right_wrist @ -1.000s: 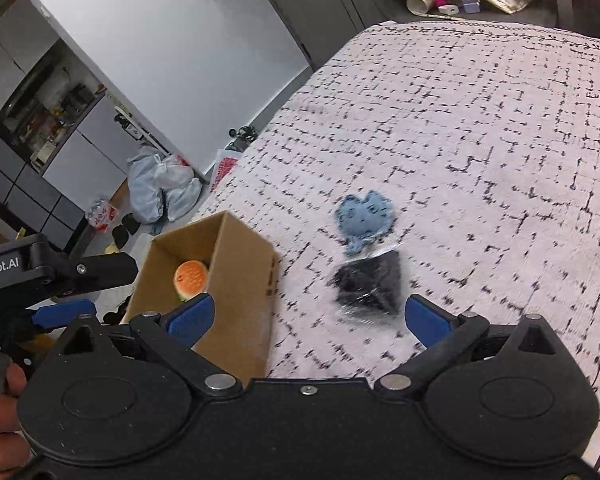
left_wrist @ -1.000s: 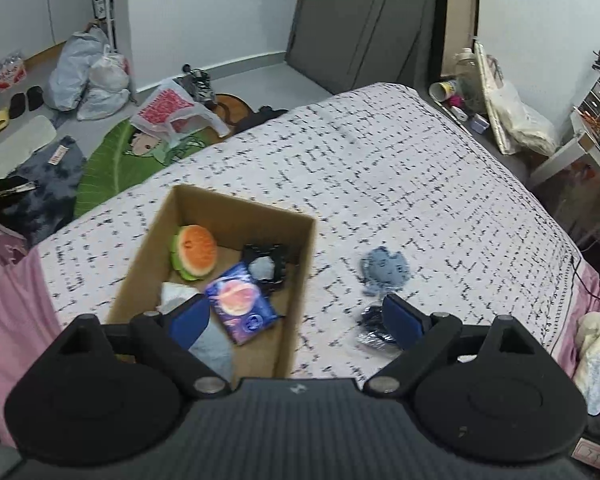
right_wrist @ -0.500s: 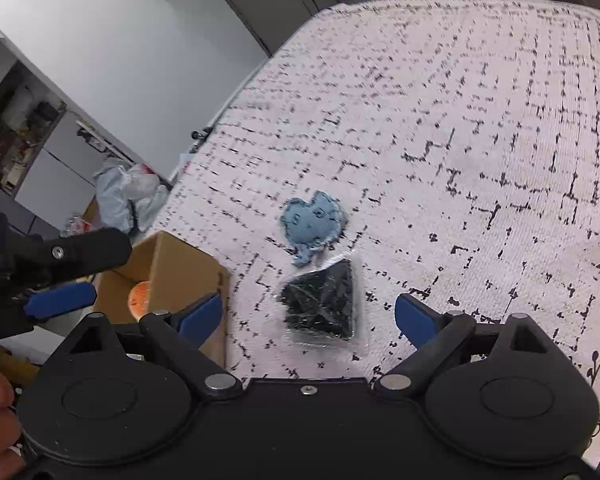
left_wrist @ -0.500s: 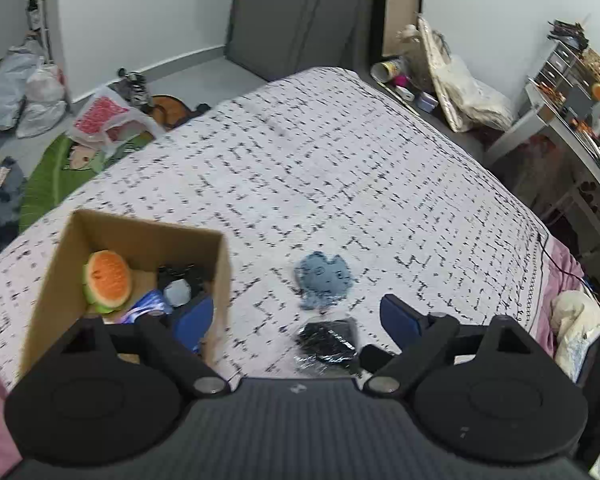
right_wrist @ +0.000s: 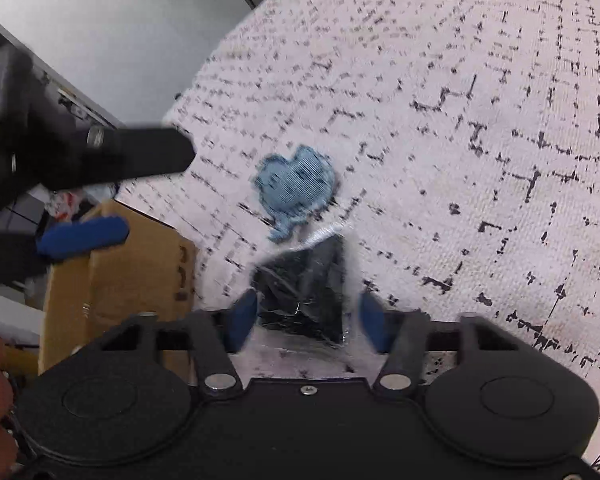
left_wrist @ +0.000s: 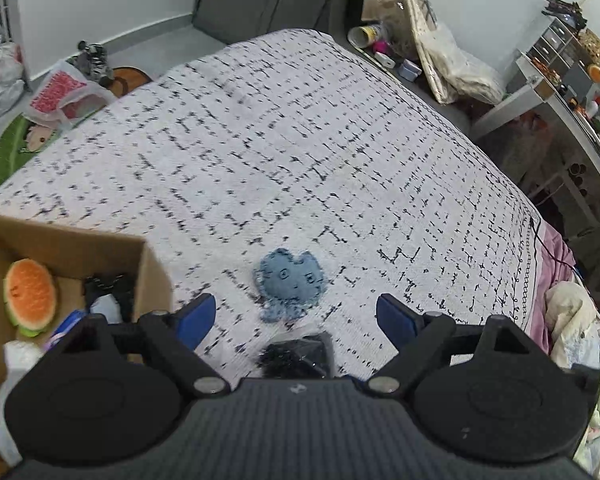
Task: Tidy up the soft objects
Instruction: 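Grasp the black plastic bag with the right tool while the left tool grasps the denim octopus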
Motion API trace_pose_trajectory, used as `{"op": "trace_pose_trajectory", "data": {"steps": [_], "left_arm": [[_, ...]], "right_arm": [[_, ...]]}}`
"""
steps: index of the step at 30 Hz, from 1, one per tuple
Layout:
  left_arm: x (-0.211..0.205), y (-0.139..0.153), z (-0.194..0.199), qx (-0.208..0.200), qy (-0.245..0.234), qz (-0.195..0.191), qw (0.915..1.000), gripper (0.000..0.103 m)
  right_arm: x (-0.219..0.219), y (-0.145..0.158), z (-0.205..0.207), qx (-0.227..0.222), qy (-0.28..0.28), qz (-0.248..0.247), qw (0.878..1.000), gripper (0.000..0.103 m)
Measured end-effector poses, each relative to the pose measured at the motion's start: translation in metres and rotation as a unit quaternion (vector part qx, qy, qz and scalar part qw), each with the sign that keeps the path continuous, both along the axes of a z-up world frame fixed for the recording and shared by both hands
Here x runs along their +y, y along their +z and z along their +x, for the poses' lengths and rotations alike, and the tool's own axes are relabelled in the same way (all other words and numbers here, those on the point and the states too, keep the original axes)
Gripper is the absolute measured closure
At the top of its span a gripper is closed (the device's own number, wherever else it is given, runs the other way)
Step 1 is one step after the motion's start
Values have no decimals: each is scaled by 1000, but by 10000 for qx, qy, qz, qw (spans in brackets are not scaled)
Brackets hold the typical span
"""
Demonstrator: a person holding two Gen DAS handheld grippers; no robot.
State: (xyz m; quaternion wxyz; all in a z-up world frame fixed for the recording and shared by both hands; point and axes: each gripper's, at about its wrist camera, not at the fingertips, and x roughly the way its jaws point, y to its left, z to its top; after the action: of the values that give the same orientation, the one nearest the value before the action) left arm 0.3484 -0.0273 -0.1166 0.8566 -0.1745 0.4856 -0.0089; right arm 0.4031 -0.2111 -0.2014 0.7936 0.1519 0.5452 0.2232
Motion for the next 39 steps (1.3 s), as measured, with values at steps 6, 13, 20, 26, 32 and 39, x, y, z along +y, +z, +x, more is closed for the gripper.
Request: {"op": "trace_pose_trajectory", "data": {"steps": [6, 13, 20, 26, 32, 39], "left_arm": [[-11, -25, 15, 27, -133, -112, 9998, 16], [-23, -53, 27, 96, -152, 6, 9998, 16], [-30, -60, 31, -221, 32, 103, 9997, 16], [-35, -73, 37, -328, 154, 280, 9989, 15], [-36, -94, 40, -205, 301, 415, 9985, 16], [-36, -100, 35, -435, 344, 760, 9956, 39]], "right_arm": [[-18, 8, 4, -129, -310, -27, 9994, 71], [-41, 13, 8, -185, -748, -232, 9968, 71], [-54, 16, 7, -242, -1063, -464, 9930, 71], [-55, 15, 7, -284, -1160, -537, 9914, 71], [-54, 13, 11, -335, -1141, -631, 9909, 71], [-48, 12, 14, -422, -1043, -702, 9912, 71]]}}
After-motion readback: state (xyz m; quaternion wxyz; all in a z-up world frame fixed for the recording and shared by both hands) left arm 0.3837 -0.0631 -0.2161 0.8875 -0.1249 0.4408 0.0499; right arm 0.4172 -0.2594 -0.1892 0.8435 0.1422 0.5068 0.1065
